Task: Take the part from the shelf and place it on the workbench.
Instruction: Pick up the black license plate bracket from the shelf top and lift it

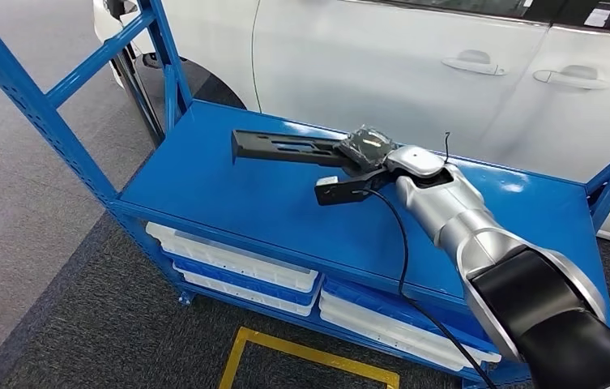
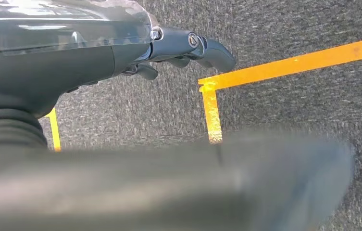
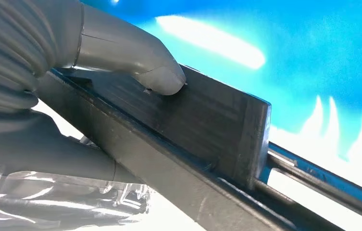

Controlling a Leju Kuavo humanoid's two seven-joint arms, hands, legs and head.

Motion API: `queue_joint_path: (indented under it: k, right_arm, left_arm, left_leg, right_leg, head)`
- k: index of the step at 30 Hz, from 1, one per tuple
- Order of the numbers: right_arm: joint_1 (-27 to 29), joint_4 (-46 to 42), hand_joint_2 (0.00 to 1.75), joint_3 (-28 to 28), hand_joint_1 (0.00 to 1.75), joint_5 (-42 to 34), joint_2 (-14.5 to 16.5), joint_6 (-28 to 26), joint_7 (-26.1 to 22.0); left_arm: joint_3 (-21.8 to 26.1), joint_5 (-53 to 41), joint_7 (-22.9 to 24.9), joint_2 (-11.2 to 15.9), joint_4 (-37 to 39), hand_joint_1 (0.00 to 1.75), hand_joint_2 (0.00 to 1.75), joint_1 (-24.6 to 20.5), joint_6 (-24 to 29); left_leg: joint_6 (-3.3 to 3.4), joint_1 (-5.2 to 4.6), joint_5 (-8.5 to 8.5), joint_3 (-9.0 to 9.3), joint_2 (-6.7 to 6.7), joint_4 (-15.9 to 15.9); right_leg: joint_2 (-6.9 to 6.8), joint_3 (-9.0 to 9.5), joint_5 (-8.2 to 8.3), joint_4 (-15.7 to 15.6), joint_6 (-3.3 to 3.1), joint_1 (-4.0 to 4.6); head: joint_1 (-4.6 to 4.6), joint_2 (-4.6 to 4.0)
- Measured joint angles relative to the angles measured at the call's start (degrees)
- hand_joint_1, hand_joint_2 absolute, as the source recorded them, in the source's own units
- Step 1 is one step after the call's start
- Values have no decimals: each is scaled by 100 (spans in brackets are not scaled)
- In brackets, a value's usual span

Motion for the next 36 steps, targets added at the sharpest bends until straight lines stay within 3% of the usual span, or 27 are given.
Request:
queue_joint_path:
  k: [2, 4, 6, 7, 9, 10, 11, 12, 13, 15, 16, 19, 21, 23, 25, 26, 27, 29, 31, 32, 36]
  right_arm:
    - [-78, -365, 175, -78, 175, -234, 7, 7, -122]
    - [-114, -937, 175, -143, 175, -634, -31, 267, -178]
    - [-172, -1591, 175, -185, 175, -1041, -119, 599, -150]
    - [-214, -1871, 175, -195, 175, -1170, -164, 703, -126]
    - [-274, -2267, 175, -199, 175, -1292, -246, 786, -85]
    - [-282, -2403, 175, -198, 175, -1320, -282, 793, -70]
    - [-279, -2520, 175, -197, 175, -1341, -314, 793, -57]
    - [-275, -2621, 175, -197, 175, -1362, -341, 789, -50]
    - [-274, -2710, 175, -196, 175, -1408, -371, 783, -66]
    - [-283, -2878, 175, -196, 175, -1692, -456, 831, -189]
    - [-287, -2977, 175, -196, 175, -1967, -520, 920, -281]
    - [-248, -3453, 175, -231, 175, -3217, -729, 1475, -474]
    - [-195, -3856, 175, -344, 175, -4225, -801, 1962, -547]
    - [-128, -4202, 175, -496, 175, -5212, -800, 2424, -619]
    - [47, -4484, 175, -610, 175, -6052, -754, 2792, -706]
    - [195, -4621, 175, -654, 175, -6402, -728, 2936, -748]
    - [382, -4768, 175, -697, 175, -6712, -711, 3055, -789]
    - [834, -5114, 175, -792, 175, -7198, -699, 3249, -874]
    - [1328, -5503, 175, -895, 175, -7571, -691, 3436, -989]
    - [1567, -5687, 175, -942, 175, -7705, -686, 3518, -1039]
    - [2338, -6281, 175, -1058, 175, -7879, -748, 3686, -1096]
  left_arm:
    - [0, 6, -1, 0, 0, 0, 175, -2, 18]
    - [0, 26, -1, 0, 0, 0, 175, -4, 29]
    - [0, 46, 0, 0, 0, 0, 175, -15, 28]
    - [0, 50, 1, 0, 0, 0, 175, -24, 27]
    - [0, 55, 1, 0, 0, 0, 175, -34, 25]
    - [0, 56, 1, 0, 0, 0, 175, -35, 25]
    - [0, 57, 1, 0, 0, 0, 175, -34, 24]
    - [0, 58, 1, 0, 0, 0, 175, -35, 24]
    - [0, 60, -1, 0, 0, 0, 175, -37, 24]
    - [0, 70, -18, 2, 0, 0, 175, -50, 25]
    - [0, 77, -36, 3, 0, 0, 175, -61, 26]
    - [0, 92, -96, 5, 0, 0, 175, -95, 26]
    - [-1, 103, -120, 5, 0, 0, 175, -122, 29]
    - [-1, 132, -142, 3, 0, 0, 175, -152, 55]
    - [0, 175, -156, 2, 0, 0, 175, -161, 112]
    - [1, 200, -162, 2, 0, 0, 175, -157, 148]
    - [2, 222, -169, 2, 0, 0, 175, -150, 181]
    - [4, 273, -203, 1, 0, 0, 175, -127, 242]
    - [8, 321, -251, -1, 0, 0, 175, -94, 283]
    - [10, 338, -268, -1, 0, 0, 175, -78, 297]
    - [15, 383, -284, -2, 0, 0, 175, -48, 313]
  left_leg:
    - [-62, -18, -23, -40, -8, 55]
    - [-127, -18, -27, -63, -6, 59]
    - [-188, -2, -153, -130, -6, 212]
    - [-210, 4, -296, -229, -8, 448]
    - [-233, 10, -654, -568, -11, 1219]
    - [-237, 12, -768, -735, -12, 1572]
    - [-230, 11, -779, -831, -12, 1756]
    - [-212, 10, -675, -820, -13, 1706]
    - [-182, 6, -475, -703, -13, 1427]
    - [-93, -25, -85, -342, -12, 617]
    - [-57, -44, 1, -205, -14, 312]
    - [-12, -67, -10, -106, -38, 60]
    - [30, -40, 32, -83, -36, -17]
    - [67, -22, 65, -57, -18, -78]
    - [80, -24, 62, -51, -5, -81]
    - [82, -22, 57, -44, -2, -80]
    - [80, -18, 49, -34, -4, -76]
    - [54, -9, 18, -11, -20, -52]
    - [1, -22, -29, -10, -38, -4]
    - [-27, -29, -46, -13, -42, 13]
    - [-142, -23, -141, -27, -38, 79]
  right_leg:
    - [20, 116, 52, -298, -62, 16]
    - [40, 85, 65, -296, -149, 29]
    - [48, 86, 76, -313, -227, 14]
    - [49, 93, 79, -323, -257, 4]
    - [50, 98, 69, -323, -291, 16]
    - [50, 103, 65, -321, -299, 29]
    - [52, 109, 60, -320, -305, 41]
    - [56, 119, 54, -319, -309, 54]
    - [61, 133, 48, -318, -311, 64]
    - [66, 156, 33, -319, -294, 85]
    - [65, 153, 31, -319, -274, 90]
    - [53, 129, 53, -342, -188, 97]
    - [42, 98, -23, -276, -128, 94]
    - [36, -119, -315, 203, -78, 84]
    - [33, -490, -628, 976, -38, 73]
    - [31, -613, -667, 1214, -21, 62]
    - [27, -636, -593, 1234, -8, 50]
    - [9, -338, -193, 582, 1, 23]
    - [3, 2, 72, -142, -42, 32]
    - [6, 75, 104, -310, -75, 45]
    - [28, 104, 97, -369, -224, 44]
  head:
    - [0, 0]
    - [-1, 0]
    - [-1, 0]
    - [-1, 0]
    - [-1, 0]
    - [-1, 0]
    - [-1, 0]
    - [-1, 0]
    - [-1, 0]
    - [-1, 0]
    - [-1, 0]
    - [-1, 0]
    - [0, 0]
    - [1, 0]
    - [1, 0]
    - [1, 0]
    - [1, 0]
    - [1, 0]
    - [0, 0]
    - [0, 0]
    - [0, 0]
